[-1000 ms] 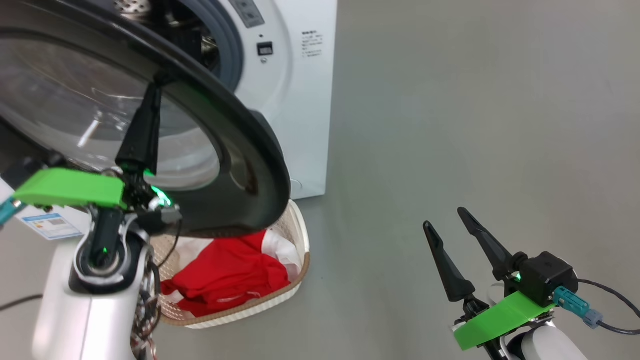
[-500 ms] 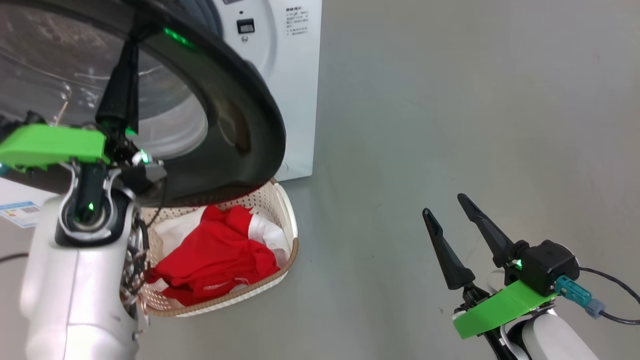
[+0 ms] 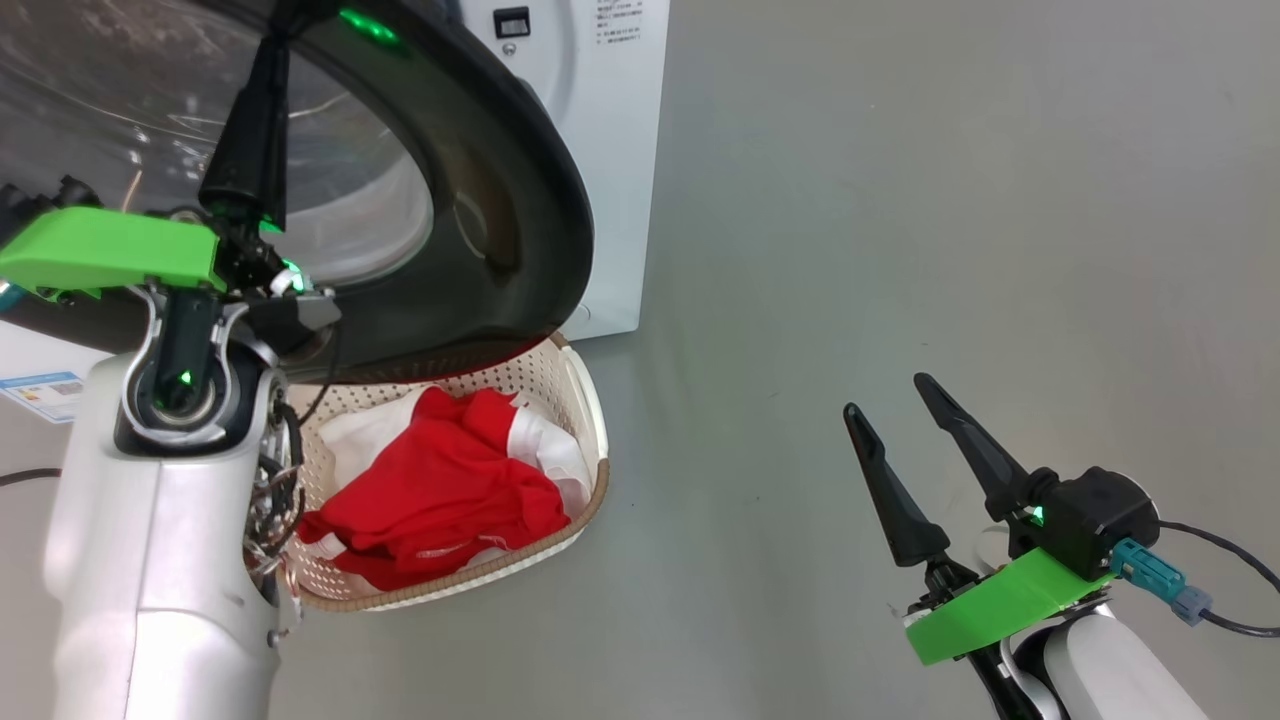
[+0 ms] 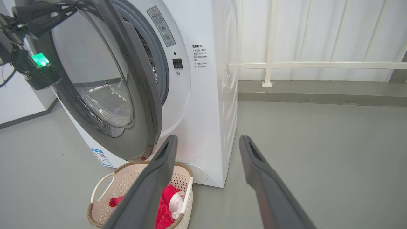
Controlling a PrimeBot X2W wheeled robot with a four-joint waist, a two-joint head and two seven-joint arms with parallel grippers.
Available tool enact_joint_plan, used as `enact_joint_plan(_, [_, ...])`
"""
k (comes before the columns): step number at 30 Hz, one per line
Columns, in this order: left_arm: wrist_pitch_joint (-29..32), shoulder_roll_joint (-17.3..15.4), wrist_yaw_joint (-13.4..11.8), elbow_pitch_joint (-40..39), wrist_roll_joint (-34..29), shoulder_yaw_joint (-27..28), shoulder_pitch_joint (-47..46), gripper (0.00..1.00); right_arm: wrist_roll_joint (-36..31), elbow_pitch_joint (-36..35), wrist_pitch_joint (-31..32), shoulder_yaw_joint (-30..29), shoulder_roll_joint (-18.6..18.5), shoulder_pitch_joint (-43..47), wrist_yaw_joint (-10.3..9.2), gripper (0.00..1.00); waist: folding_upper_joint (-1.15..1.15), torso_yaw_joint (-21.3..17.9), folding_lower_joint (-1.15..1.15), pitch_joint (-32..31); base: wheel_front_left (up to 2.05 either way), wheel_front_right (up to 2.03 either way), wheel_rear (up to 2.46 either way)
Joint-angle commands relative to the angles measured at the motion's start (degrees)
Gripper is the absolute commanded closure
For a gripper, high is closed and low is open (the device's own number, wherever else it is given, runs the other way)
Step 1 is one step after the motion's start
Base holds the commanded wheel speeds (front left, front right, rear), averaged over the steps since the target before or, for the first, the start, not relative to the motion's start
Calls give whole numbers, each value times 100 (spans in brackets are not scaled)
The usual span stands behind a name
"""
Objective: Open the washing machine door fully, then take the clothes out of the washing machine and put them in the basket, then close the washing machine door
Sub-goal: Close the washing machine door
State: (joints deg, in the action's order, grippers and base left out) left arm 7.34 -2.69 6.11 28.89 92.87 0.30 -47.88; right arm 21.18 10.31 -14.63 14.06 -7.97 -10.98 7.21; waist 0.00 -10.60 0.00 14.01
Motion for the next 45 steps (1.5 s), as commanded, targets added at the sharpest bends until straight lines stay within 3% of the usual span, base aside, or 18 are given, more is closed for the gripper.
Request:
enact_joint_plan(1, [64,-131,86,-140,42,94,-29,80,-9,-121,-37,124,-2,-99,28,0,0,29,0,-37,0,0,0])
enact_joint_plan(3, [134,-146,99,-186,34,64,103,48,-4,-108,-37,118,17,-89,28,0,0,57,0,-90,0,0,0])
enact_joint_plan(4, [161,-164,106,-229,19,52,190,0,-1,-100,-37,119,26,-82,28,0,0,67,0,-124,0,0,0])
enact_joint_plan(11, [40,-379,131,-654,-262,68,936,0,16,-52,-37,97,48,-15,28,0,0,178,0,-402,0,0,0])
enact_joint_plan(21, [-1045,-765,136,-1597,-1527,-191,2311,0,28,15,-37,-12,149,208,28,0,0,352,0,-937,0,0,0])
enact_joint_plan(33, [-2172,-1154,137,-1920,-3436,-769,3565,0,-4,-17,-37,-236,271,530,28,0,0,512,0,-1430,0,0,0])
enact_joint_plan(40, [-2231,-880,66,-2023,-5307,-396,3971,0,-57,-89,-37,-389,280,675,28,0,0,602,0,-1557,0,0,0])
enact_joint_plan(45, [-2233,-644,77,-2113,-6170,-108,4216,0,-65,-111,-37,-437,276,736,28,0,0,613,0,-1624,0,0,0])
